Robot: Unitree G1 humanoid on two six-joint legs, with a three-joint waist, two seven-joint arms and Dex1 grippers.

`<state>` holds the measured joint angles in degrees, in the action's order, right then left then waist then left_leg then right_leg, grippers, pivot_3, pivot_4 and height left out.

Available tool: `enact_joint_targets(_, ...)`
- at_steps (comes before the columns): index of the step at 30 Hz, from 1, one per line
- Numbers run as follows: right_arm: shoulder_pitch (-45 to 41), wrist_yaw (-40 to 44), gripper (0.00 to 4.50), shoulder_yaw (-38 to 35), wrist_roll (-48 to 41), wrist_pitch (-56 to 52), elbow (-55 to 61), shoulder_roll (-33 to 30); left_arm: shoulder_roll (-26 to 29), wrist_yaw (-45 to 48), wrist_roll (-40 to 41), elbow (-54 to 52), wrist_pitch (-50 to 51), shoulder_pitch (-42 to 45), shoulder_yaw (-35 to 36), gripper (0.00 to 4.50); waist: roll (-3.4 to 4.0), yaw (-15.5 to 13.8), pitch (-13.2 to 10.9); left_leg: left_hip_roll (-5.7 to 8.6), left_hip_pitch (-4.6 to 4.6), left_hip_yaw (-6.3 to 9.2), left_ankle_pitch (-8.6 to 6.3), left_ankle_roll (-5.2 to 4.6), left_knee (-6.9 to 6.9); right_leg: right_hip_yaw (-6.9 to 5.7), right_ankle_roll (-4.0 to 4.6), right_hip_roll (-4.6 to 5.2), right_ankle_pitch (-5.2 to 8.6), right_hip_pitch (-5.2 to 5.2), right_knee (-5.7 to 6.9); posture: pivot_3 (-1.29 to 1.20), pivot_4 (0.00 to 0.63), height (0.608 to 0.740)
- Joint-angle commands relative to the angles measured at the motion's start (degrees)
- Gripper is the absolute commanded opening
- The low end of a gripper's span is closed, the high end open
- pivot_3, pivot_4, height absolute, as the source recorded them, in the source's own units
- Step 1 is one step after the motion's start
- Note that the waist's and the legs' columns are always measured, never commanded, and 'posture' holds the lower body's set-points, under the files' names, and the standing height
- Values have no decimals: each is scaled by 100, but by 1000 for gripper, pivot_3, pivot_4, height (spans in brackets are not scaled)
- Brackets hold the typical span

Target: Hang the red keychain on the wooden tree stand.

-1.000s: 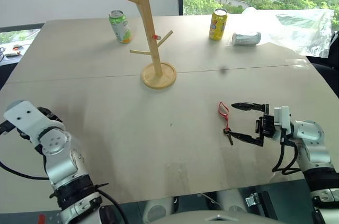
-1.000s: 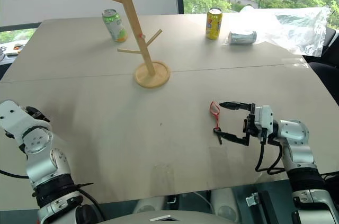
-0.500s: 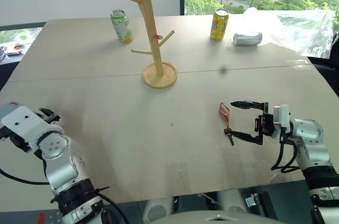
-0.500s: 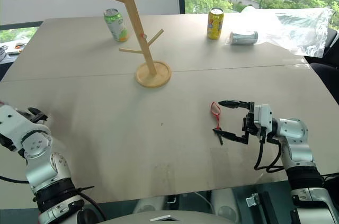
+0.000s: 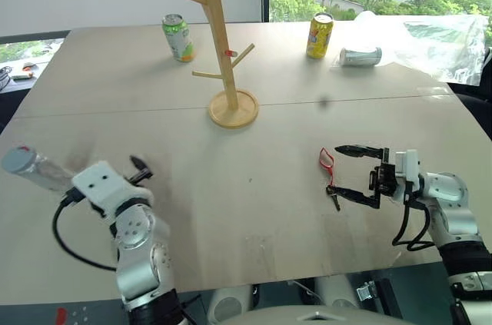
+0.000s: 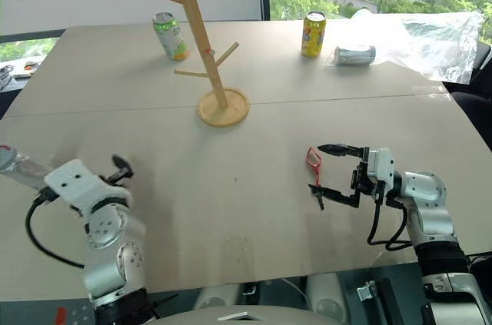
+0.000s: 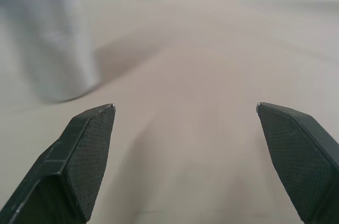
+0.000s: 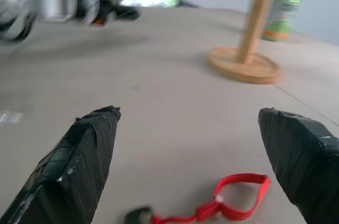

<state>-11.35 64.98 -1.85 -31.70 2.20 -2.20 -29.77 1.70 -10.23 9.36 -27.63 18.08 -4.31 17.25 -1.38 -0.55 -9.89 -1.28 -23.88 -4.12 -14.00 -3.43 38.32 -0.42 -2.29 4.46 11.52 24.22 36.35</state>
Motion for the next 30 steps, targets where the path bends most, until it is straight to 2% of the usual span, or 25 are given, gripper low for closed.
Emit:
enact_joint_targets(1, -268, -1884, 4500, -259, -96, -1906, 1440, -183, 544, 1634, 556, -795, -315, -522, -1027, 4431, 2, 17, 2, 0, -2, -2, -1, 1, 0, 1, 1, 3, 0, 3, 0, 0, 150, 740)
enact_joint_targets(6, -585, -3930, 4500, -372, -603, -4015, 2714, 172, 1422, 3270, 1108, -901, -704, -1462, -1396, 4431, 5, 67, 3, -6, -4, -1, -1, 2, -21, -26, 6, 33, 4, 16, -10, 0, 150, 740)
enact_joint_targets(8, -702, -4639, 4500, -253, -662, -4983, 3339, 180, 1798, 3994, 1154, -668, -1259, -1772, -1318, 4431, 10, 86, 0, -6, -30, -1, 0, 3, -22, -33, 7, 37, 4, 44, -6, 0, 150, 740)
enact_joint_targets(10, -775, -5133, 4500, -191, -707, -5743, 3813, 148, 2053, 4526, 1136, -397, -1815, -1974, -1228, 4431, 14, 93, 3, -5, -79, 0, 2, 5, -3, -48, 7, 46, 4, 88, 8, 0, 150, 740)
enact_joint_targets(13, -812, -5731, 4500, -55, -551, -7132, 4368, -105, 2210, 5094, 1146, 270, -2704, -2028, -1031, 4431, 13, 82, 4, 1, -89, -3, 3, 2, 2, -82, 6, 59, 4, 96, 6, 0, 150, 740)
enact_joint_targets(16, -1006, -6005, 4500, 31, -518, -8205, 4712, -245, 2351, 5655, 1115, 632, -3305, -2106, -1159, 4431, 12, 92, 4, 2, -93, -4, 15, -23, 5, -120, 5, 80, 4, 95, 0, 0, 150, 740)
enact_joint_targets(20, -1181, -6086, 4500, -23, -514, -9379, 4849, -59, 2444, 6074, 1040, 903, -3781, -2147, -1380, 4431, 14, 117, 4, -2, -92, -5, 17, -26, 3, -150, 4, 90, 3, 94, -1, 0, 150, 740)
enact_joint_targets(25, -1134, -6105, 4500, -28, -483, -9470, 4760, 117, 2560, 6421, 1079, 1115, -4029, -2174, -1593, 4431, 16, 126, 3, -4, -95, 0, 17, -27, 2, -159, 2, 60, 5, 92, -1, 0, 150, 740)
enact_joint_targets(30, -1194, -6071, 4500, 84, -430, -9470, 4573, 398, 2669, 6416, 1011, 833, -3850, -2192, -1764, 4431, 16, 132, 3, -4, -93, 1, 18, -28, 2, -159, -1, 54, 5, 90, 0, 0, 150, 740)
